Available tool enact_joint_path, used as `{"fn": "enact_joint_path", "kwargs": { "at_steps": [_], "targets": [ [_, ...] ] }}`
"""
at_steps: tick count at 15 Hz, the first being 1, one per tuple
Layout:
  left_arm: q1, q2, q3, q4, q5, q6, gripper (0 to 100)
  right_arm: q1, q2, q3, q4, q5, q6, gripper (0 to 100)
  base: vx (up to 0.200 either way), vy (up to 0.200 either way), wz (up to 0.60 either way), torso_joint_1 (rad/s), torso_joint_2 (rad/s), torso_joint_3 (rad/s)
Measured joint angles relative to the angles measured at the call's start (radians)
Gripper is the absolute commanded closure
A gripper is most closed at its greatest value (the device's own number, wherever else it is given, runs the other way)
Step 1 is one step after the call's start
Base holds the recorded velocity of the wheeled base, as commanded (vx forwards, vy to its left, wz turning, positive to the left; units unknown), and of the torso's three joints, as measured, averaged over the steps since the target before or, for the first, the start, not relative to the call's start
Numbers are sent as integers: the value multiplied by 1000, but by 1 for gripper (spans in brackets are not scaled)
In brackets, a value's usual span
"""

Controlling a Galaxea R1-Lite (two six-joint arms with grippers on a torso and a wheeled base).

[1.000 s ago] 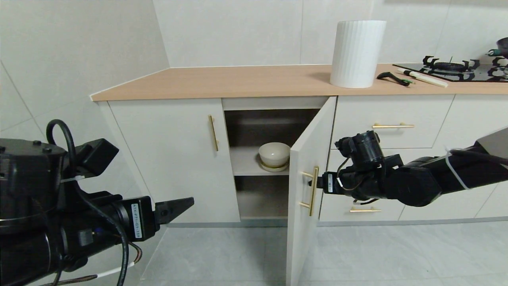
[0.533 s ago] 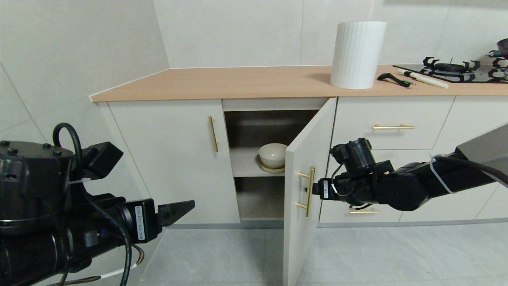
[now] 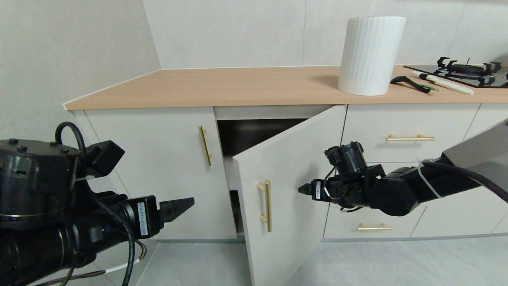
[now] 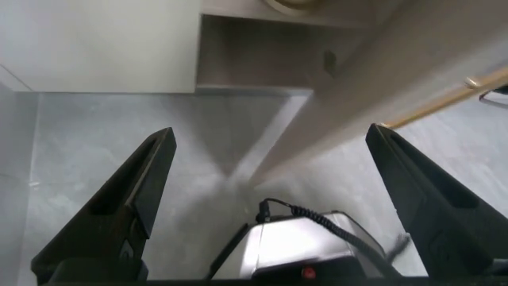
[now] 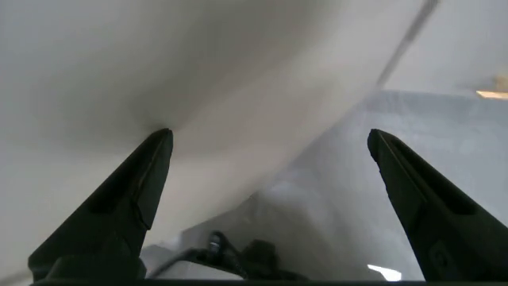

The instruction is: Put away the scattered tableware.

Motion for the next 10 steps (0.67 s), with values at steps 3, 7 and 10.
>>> {"fn": "enact_joint_path", "kwargs": {
  "at_steps": [3,7,10],
  "targets": [
    [0,1,-1,-1,9,0,0,19,31,-6,-68,11,44,0,0,0,0,0,0,0],
    [1,2,-1,-1,9,-1,0,30,94,-76,-94,10,174,0,0,0,0,0,0,0],
    [1,3,-1,-1,9,-1,0,32,143,-137,-96,1,224,0,0,0,0,0,0,0]
  ]
}}
